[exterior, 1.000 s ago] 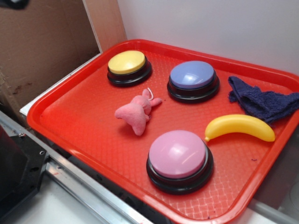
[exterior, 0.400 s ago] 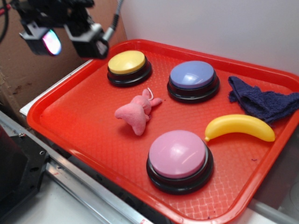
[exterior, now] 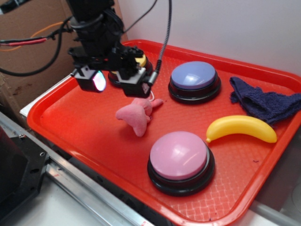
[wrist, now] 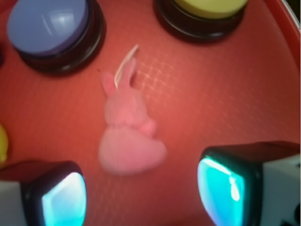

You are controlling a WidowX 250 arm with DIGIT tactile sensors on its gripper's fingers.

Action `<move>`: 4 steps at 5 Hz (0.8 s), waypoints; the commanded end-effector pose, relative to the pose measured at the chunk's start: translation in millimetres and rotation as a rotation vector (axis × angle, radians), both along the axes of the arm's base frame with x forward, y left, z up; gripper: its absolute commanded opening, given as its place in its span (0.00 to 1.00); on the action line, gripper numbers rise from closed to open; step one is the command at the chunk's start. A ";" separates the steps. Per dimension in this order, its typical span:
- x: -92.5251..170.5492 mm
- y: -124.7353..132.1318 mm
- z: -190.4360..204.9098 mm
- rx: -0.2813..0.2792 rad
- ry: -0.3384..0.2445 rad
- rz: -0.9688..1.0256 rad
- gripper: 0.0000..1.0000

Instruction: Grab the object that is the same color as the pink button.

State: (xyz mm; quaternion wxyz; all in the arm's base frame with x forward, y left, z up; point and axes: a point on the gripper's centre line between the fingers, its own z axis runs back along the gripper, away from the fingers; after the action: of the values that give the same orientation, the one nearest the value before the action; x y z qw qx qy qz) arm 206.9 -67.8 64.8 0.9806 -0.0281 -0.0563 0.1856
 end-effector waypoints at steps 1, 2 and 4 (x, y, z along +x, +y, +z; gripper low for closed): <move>13.7 -10.5 -39.4 -0.027 0.053 -0.031 1.00; 10.6 -10.1 -40.2 0.016 0.040 0.034 0.00; 10.9 0.7 7.2 0.028 0.044 -0.036 0.00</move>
State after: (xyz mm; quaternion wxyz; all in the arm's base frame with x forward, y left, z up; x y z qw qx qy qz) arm 207.1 -65.9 61.5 0.9869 0.0041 -0.0082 0.1611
